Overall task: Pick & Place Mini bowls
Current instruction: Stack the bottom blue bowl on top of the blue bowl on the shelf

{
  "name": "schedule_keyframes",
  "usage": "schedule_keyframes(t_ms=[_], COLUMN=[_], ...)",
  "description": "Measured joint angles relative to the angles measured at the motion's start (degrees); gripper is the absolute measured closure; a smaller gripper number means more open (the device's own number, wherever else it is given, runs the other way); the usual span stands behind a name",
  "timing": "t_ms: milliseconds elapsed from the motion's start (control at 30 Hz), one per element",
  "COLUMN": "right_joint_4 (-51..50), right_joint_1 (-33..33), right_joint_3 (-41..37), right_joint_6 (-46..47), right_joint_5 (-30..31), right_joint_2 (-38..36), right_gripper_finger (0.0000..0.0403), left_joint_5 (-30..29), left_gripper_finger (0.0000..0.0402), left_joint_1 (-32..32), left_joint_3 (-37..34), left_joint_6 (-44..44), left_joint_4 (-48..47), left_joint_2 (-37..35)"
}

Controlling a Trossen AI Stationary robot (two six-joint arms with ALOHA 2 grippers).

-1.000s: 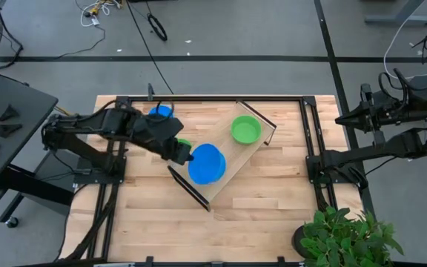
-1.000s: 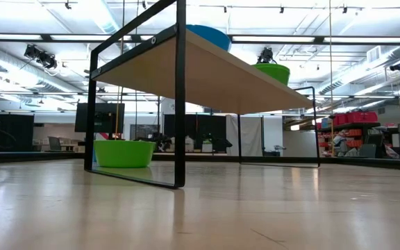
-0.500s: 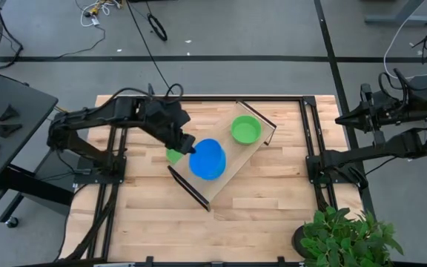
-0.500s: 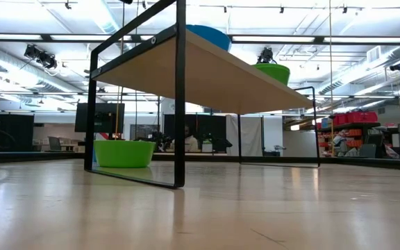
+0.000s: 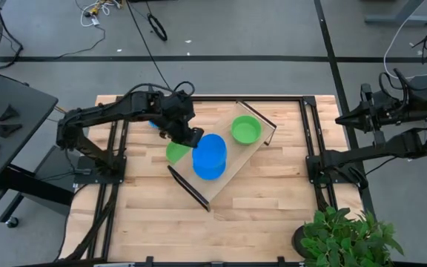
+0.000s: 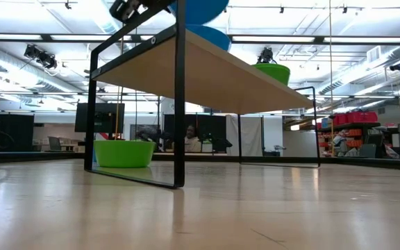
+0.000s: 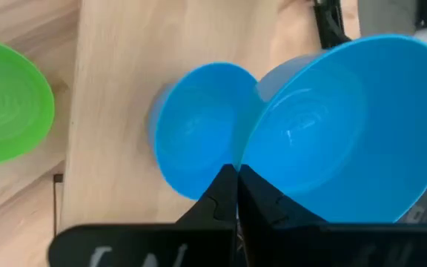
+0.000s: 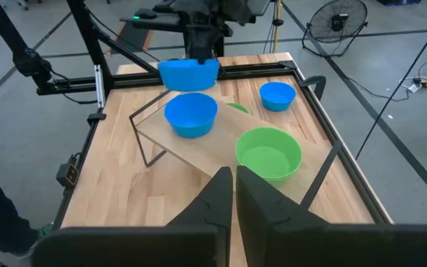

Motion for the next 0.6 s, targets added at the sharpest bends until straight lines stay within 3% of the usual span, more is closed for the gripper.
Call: schedule_keyframes(t_ms=[600], right_joint_4=[0.0], right_joint_1=[0.0], right_joint_3=[0.0], right_joint_6=[0.0], right_joint_5=[0.0], right_joint_2=[0.0], right_gripper_finger=[0.038], left_joint_5=[-0.16], left_gripper_finger=[0.0401], left_joint_1=[1.44], left_joint_3=[-0.02], left_joint_6=[-4.62], left_joint_4=[-0.4], left_joint_2=[4.46])
